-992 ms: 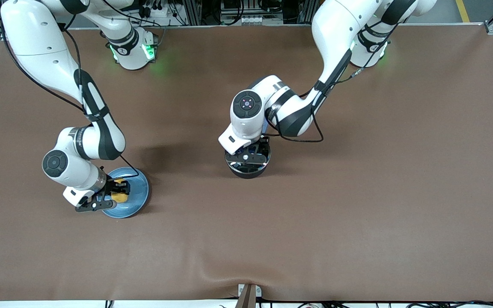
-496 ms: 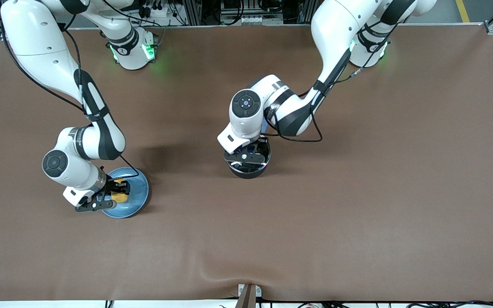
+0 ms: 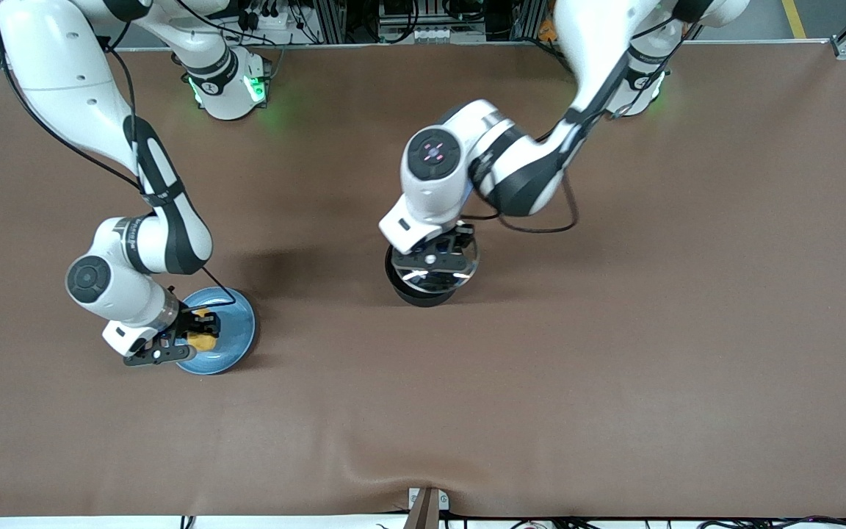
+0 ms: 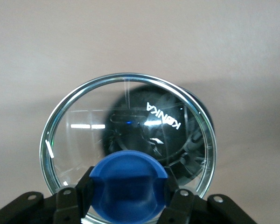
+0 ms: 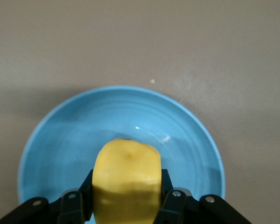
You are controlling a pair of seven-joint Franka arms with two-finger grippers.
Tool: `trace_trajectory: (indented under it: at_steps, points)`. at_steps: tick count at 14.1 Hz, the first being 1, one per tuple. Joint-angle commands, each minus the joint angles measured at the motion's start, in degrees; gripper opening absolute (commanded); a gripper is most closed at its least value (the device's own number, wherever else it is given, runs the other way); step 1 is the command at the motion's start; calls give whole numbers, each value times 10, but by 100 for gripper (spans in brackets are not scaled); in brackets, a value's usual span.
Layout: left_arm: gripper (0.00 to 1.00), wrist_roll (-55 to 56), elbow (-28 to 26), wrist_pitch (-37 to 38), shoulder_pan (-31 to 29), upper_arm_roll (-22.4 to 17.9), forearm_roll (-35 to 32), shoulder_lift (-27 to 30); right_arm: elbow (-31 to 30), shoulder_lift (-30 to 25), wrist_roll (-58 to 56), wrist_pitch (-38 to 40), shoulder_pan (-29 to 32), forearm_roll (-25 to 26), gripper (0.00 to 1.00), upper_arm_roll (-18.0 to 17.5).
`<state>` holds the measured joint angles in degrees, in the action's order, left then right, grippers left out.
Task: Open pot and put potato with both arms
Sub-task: 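Lift the lid with the left gripper while the right gripper lifts the potato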
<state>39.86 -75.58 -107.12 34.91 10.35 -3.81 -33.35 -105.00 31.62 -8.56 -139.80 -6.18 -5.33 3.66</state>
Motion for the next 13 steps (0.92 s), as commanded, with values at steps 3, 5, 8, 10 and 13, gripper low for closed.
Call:
trace_trajectory:
  at_steps: [3, 5, 8, 10, 13]
  points:
    - [0, -80, -24, 84, -97, 5, 7, 110, 1, -109, -3, 83, -4, 22, 6, 2]
    - [0, -115, -31, 110, -155, 5, 7, 130, 8, -139, 1, 105, -9, 51, 2, -1]
    - [0, -186, -69, 115, -259, 5, 7, 141, 74, -147, 51, 196, -40, 55, 1, -1]
    - [0, -231, -105, 97, -329, 5, 8, 137, 120, -143, 116, 257, -82, 66, 0, -1]
    - [0, -288, -209, -23, -403, 5, 7, 131, 146, -140, 246, 288, -152, 66, 0, -1]
